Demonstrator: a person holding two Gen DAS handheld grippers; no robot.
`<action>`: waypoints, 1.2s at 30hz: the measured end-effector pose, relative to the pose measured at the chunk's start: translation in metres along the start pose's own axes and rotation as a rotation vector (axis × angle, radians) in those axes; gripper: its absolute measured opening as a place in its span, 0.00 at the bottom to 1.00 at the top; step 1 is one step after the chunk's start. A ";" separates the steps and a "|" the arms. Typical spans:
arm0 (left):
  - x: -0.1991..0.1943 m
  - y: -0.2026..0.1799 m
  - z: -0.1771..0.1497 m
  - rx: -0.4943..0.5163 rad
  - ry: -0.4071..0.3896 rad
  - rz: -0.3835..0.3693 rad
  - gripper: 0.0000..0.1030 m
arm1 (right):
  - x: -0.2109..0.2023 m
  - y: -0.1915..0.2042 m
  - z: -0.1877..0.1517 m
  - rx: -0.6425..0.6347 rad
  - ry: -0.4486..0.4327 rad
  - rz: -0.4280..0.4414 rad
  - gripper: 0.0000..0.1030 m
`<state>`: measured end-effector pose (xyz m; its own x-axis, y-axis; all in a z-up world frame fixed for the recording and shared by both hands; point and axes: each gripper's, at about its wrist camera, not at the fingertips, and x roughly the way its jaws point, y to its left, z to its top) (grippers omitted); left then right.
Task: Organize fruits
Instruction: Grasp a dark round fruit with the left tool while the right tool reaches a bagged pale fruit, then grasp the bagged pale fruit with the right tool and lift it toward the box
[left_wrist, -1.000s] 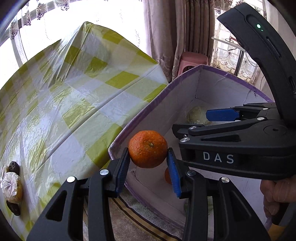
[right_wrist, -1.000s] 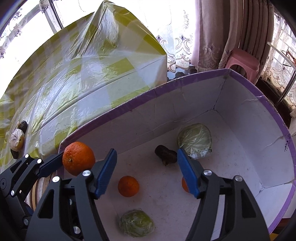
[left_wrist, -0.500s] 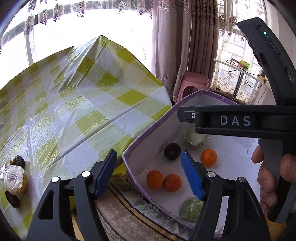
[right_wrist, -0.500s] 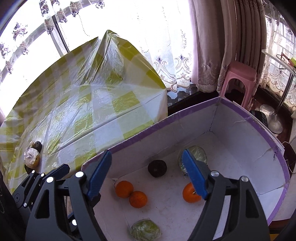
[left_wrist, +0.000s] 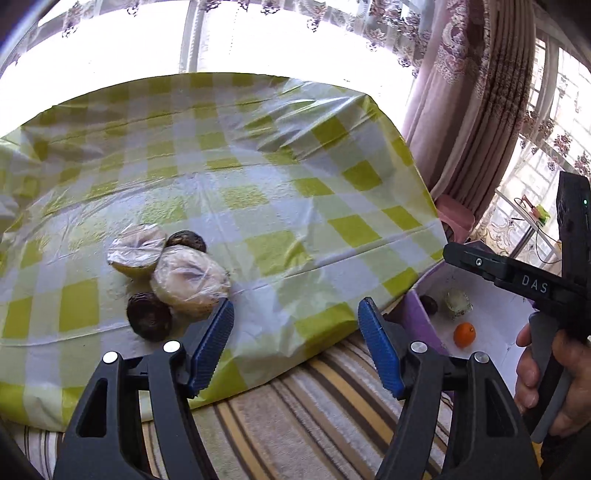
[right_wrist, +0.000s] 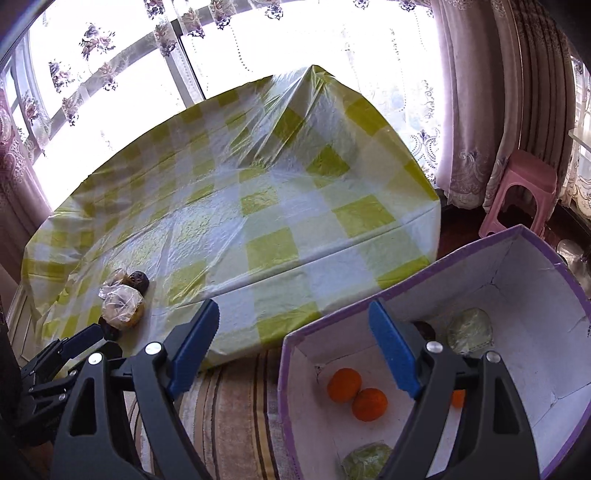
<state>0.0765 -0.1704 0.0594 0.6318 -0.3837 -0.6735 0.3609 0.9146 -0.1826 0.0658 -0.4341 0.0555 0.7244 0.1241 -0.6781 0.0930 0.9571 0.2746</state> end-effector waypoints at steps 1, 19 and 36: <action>-0.002 0.015 0.000 -0.029 0.008 0.015 0.65 | 0.006 0.010 -0.003 -0.011 0.010 0.015 0.81; 0.040 0.094 0.001 -0.043 0.190 0.115 0.38 | 0.053 0.140 -0.021 -0.179 0.097 0.201 0.81; -0.005 0.157 -0.019 -0.369 -0.022 0.166 0.32 | 0.099 0.222 -0.032 -0.369 0.128 0.140 0.81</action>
<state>0.1164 -0.0226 0.0206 0.6766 -0.2255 -0.7010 -0.0159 0.9473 -0.3201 0.1366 -0.2013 0.0274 0.6198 0.2694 -0.7371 -0.2686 0.9553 0.1234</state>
